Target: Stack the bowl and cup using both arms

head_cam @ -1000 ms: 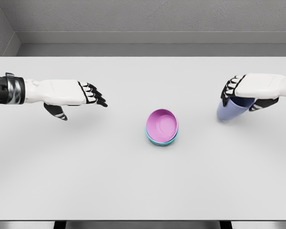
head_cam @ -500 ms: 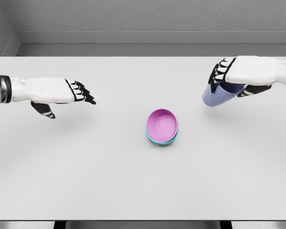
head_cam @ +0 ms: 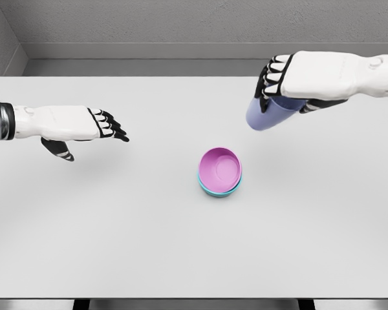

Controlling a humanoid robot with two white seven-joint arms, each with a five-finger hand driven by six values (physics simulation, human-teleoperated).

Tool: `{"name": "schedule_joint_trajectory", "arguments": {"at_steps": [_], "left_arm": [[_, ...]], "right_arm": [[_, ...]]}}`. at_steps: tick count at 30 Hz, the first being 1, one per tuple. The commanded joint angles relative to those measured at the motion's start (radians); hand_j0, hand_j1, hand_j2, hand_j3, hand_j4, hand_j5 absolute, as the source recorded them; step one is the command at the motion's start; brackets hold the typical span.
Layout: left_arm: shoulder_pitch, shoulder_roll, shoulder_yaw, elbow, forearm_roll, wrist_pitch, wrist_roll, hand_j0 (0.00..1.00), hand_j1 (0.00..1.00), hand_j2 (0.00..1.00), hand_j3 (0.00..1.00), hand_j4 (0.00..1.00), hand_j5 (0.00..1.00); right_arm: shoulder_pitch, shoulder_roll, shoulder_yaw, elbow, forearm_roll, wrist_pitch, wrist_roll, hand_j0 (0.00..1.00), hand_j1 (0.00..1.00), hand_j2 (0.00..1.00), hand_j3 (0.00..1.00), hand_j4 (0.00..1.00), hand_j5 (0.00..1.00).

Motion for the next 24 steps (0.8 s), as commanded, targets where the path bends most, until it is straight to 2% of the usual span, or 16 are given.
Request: {"name": "schedule_joint_trajectory", "arguments": {"at_steps": [1, 6, 13, 24], "left_arm": [[0.0, 0.001, 0.001, -0.001, 0.005, 0.002, 0.0, 1.0, 1.0, 1.0, 1.0, 1.0, 1.0], [0.0, 0.001, 0.001, 0.001, 0.005, 0.002, 0.0, 1.0, 1.0, 1.0, 1.0, 1.0, 1.0], [0.0, 0.001, 0.001, 0.004, 0.003, 0.002, -0.001, 1.0, 1.0, 1.0, 1.0, 1.0, 1.0], [0.0, -0.002, 0.001, 0.005, 0.002, 0.002, -0.001, 1.0, 1.0, 1.0, 1.0, 1.0, 1.0]], "right_arm": [[-0.002, 0.032, 0.004, -0.002, -0.01, 0.005, -0.001, 0.45, 0.45, 0.45, 0.45, 0.45, 0.45], [-0.044, 0.086, 0.034, -0.002, -0.01, 0.005, -0.001, 0.45, 0.45, 0.45, 0.45, 0.45, 0.45], [-0.054, 0.133, 0.084, -0.031, -0.009, 0.005, -0.001, 0.45, 0.45, 0.45, 0.45, 0.45, 0.45], [-0.058, 0.139, 0.119, -0.079, -0.009, 0.005, -0.001, 0.45, 0.45, 0.45, 0.45, 0.45, 0.45]]}}
